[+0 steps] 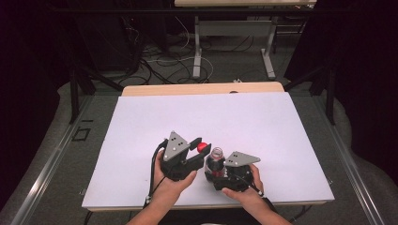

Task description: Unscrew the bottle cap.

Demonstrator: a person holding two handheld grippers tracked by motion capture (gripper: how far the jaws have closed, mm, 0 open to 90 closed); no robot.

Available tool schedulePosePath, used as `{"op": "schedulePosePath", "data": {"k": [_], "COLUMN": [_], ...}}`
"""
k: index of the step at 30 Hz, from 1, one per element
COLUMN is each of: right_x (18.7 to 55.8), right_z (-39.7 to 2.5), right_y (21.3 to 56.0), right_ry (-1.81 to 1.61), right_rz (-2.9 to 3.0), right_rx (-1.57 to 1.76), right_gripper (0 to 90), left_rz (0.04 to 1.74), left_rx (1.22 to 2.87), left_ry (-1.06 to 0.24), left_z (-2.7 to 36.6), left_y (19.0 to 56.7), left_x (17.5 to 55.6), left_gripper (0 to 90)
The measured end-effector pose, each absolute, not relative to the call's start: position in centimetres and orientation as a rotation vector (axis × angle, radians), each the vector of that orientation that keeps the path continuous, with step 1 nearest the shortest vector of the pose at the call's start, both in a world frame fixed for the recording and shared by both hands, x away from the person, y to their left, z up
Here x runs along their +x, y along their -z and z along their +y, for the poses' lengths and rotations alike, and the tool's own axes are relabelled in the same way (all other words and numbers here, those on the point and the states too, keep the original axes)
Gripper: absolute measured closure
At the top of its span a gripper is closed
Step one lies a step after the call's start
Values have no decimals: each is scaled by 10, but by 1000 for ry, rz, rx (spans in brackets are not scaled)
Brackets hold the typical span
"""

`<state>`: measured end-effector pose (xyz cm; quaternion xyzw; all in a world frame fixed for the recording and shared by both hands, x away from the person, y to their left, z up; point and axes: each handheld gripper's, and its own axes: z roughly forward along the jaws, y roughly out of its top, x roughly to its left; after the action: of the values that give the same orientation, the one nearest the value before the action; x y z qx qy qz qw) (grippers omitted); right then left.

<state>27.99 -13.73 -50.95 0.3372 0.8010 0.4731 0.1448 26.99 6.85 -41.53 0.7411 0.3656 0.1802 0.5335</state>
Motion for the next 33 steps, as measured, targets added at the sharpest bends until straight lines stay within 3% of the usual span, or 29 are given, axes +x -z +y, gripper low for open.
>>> {"op": "schedulePosePath", "data": {"k": [20, 33], "right_x": [313, 392], "right_z": [-148, -144], "right_y": [508, 494], "right_ry": [-1329, -1292], "right_rz": [2226, 2122], "right_rx": [1017, 1110], "right_gripper": [287, 286], "left_rz": [1059, 1117], "left_rx": [1805, 1787], "left_ry": [-431, -430], "left_z": [102, 123], "left_y": [452, 465], "left_x": [307, 314], "left_gripper": [617, 616]}}
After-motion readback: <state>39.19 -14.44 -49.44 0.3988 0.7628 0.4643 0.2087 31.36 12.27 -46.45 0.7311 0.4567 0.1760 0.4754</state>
